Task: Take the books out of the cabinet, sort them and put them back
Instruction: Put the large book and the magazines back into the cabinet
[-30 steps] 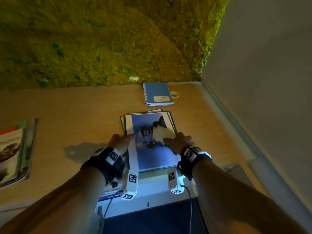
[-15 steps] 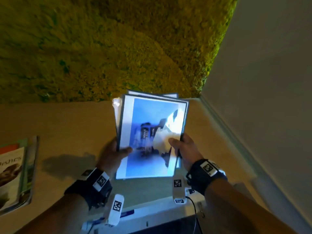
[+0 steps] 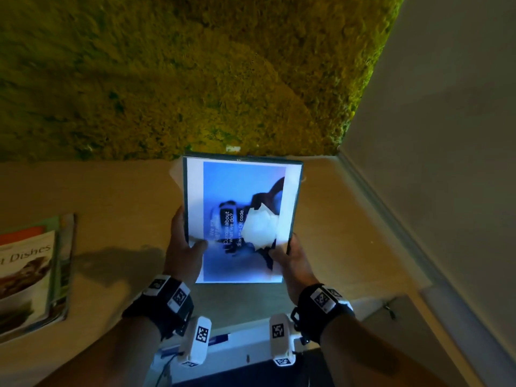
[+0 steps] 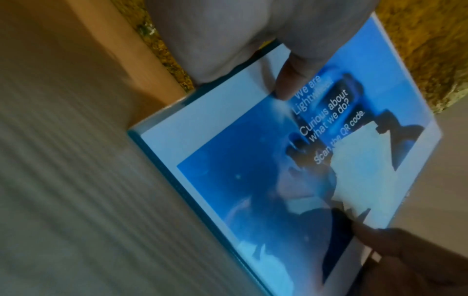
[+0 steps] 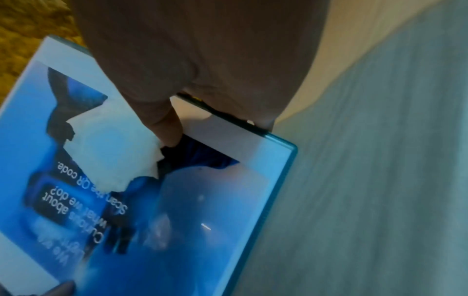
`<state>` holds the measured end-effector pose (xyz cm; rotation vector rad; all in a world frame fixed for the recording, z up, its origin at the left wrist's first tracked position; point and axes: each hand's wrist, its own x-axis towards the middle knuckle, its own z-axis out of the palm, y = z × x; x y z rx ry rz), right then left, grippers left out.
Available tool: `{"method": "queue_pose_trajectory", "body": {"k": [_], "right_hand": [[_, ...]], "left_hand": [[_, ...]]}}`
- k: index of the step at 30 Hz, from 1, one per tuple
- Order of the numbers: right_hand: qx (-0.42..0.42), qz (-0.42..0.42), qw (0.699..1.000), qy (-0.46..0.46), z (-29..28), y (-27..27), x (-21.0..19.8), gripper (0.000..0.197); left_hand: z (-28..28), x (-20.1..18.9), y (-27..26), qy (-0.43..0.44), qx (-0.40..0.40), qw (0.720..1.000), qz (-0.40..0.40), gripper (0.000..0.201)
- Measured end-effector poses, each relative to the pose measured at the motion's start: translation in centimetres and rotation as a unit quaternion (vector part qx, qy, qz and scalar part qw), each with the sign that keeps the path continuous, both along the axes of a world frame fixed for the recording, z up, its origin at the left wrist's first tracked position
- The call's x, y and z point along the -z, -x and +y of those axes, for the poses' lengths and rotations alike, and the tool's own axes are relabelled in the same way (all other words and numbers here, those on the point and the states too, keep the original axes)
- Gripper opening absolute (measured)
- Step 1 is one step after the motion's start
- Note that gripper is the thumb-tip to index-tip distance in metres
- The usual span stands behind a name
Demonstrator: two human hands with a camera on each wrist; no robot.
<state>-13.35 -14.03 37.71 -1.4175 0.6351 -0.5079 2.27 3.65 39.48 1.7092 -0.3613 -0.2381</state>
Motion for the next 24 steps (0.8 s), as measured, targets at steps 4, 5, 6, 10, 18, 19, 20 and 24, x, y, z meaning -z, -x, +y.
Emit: {"method": "queue_pose_trajectory", "body": {"k": [4,5,6,10,18,19,20,24], "right_hand": [[-0.014,0.006,0.999,-0.047,0.3,1.6,1.2,0.029],[-0.015,0.011,0.999,-0.051,0.1,2.0,1.4,0.027],[-0.011,0.018,0.998,-0.053,-0.1,2.6,1.4,0.026],[0.004,0.043,0.997,-0.06,-0.2,6.4,2.4,0.025],[-0.004,0.082,0.989,-0.119,3.4,22.6,5.8,0.026],[0.007,0.102,0.987,-0.124,3.6,24.8,6.9,0.025],[0.018,0.117,0.984,-0.131,4.0,27.2,7.9,0.023],[0.02,0.2,0.969,-0.144,5.1,34.7,12.0,0.02]], "left_hand": [[0.4,1.4,1.3,0.017,-0.019,0.999,0.024,0.082],[0.5,1.5,1.8,0.032,-0.015,0.999,0.024,0.082],[0.6,1.4,2.4,0.046,-0.004,0.998,0.032,0.082],[1.5,1.7,6.2,0.029,0.059,0.996,0.055,0.084],[6.4,7.3,22.0,-0.071,0.136,0.984,0.096,0.092],[7.1,8.7,24.3,-0.079,0.135,0.981,0.119,0.096],[7.7,10.4,26.6,-0.098,0.139,0.976,0.135,0.099],[8.6,16.0,33.2,-0.145,0.163,0.959,0.181,0.1]]}}
